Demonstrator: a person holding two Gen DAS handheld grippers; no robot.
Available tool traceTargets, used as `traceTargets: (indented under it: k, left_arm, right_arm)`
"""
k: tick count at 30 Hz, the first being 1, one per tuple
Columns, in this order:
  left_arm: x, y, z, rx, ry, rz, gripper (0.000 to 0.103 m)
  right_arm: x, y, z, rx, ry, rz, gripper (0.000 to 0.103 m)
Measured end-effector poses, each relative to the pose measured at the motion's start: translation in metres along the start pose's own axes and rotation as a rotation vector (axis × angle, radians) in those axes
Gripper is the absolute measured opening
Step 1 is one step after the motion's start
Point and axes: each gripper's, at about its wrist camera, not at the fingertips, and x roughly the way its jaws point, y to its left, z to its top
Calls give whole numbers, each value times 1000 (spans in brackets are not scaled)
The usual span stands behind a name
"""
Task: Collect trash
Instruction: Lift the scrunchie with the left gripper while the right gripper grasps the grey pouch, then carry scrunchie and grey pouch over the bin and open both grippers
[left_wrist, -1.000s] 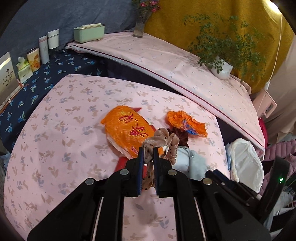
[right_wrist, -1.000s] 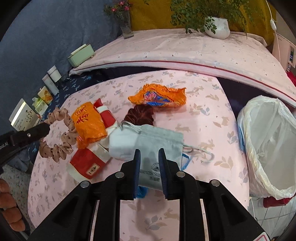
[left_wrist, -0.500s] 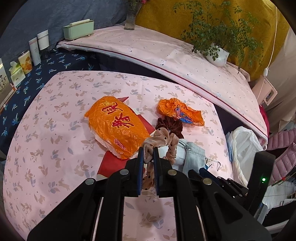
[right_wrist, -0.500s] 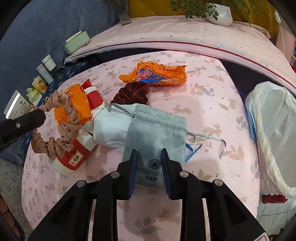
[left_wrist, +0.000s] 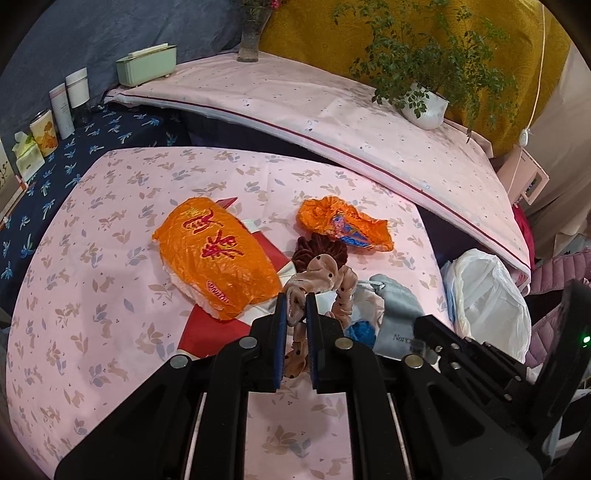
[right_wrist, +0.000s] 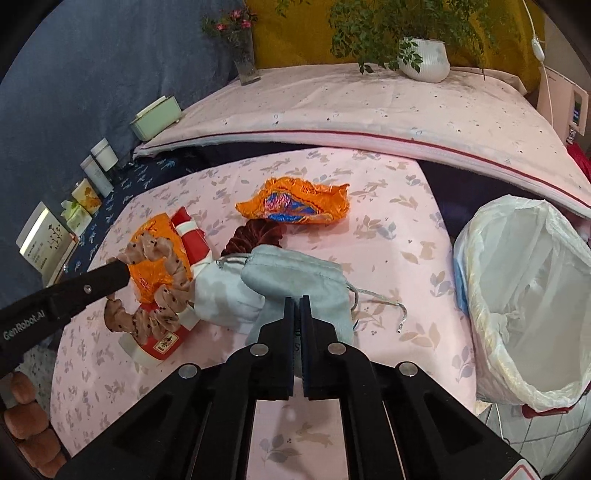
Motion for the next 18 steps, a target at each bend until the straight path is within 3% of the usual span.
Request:
traceTargets:
  k: [18]
  left_arm:
    - [-12, -107, 23, 149, -55, -106, 9]
  right_arm:
    - [-90, -77, 38, 102, -207, -97, 4]
